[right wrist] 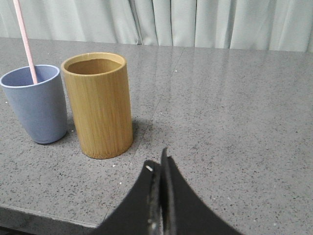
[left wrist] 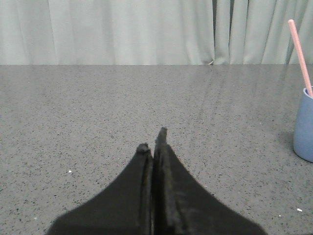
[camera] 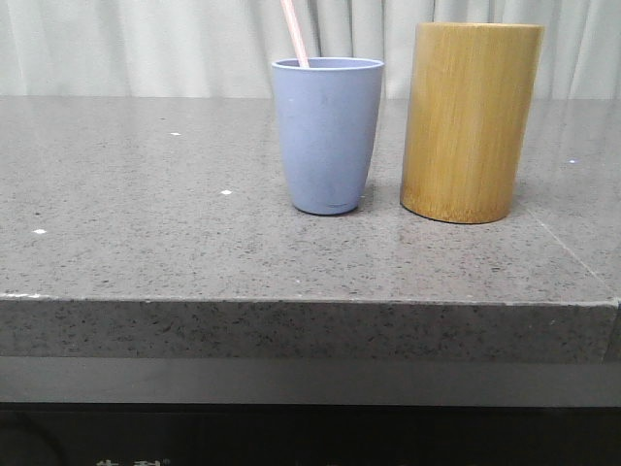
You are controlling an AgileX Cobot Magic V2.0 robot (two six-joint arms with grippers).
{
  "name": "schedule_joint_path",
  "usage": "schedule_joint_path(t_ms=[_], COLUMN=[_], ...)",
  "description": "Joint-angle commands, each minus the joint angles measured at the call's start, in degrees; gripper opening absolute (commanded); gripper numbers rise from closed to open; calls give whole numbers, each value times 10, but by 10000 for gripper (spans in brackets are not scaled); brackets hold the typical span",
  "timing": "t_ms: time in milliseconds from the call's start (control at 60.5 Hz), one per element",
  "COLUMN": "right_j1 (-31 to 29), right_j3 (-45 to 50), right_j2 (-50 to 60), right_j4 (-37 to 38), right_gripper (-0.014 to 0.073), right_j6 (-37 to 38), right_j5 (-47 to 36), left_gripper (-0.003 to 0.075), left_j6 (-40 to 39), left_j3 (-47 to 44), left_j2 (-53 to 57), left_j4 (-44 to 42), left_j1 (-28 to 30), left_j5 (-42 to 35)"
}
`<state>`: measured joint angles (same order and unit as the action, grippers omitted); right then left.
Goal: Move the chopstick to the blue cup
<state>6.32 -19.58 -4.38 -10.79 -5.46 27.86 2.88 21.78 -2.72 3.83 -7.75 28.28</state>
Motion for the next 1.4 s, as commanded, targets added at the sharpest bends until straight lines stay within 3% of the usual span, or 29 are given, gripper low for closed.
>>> schedule_joint_path(t_ms=[0,363,611,1387], right_j1=[-4,-4,-4,-4], right_j3=[-14,-14,-14,-14], right_j2=[-6,-6,-6,-6], right_j4=[-4,-4,-4,-4], right_gripper=[-88,-88,-88,-88], right_j6=[-6,-6,-6,-6], right_j5=[-50,-49,-49,-48], left_gripper=[-19,-19,-19,-19], left_j6=[-5,-5,-5,-5], left_j3=[-3,-131,-225,-223], left_j2=[3,45,45,44], left_j4=[7,7,7,7], left_j1=[3,59,59,59], left_j5=[-53,-85,-233,-226])
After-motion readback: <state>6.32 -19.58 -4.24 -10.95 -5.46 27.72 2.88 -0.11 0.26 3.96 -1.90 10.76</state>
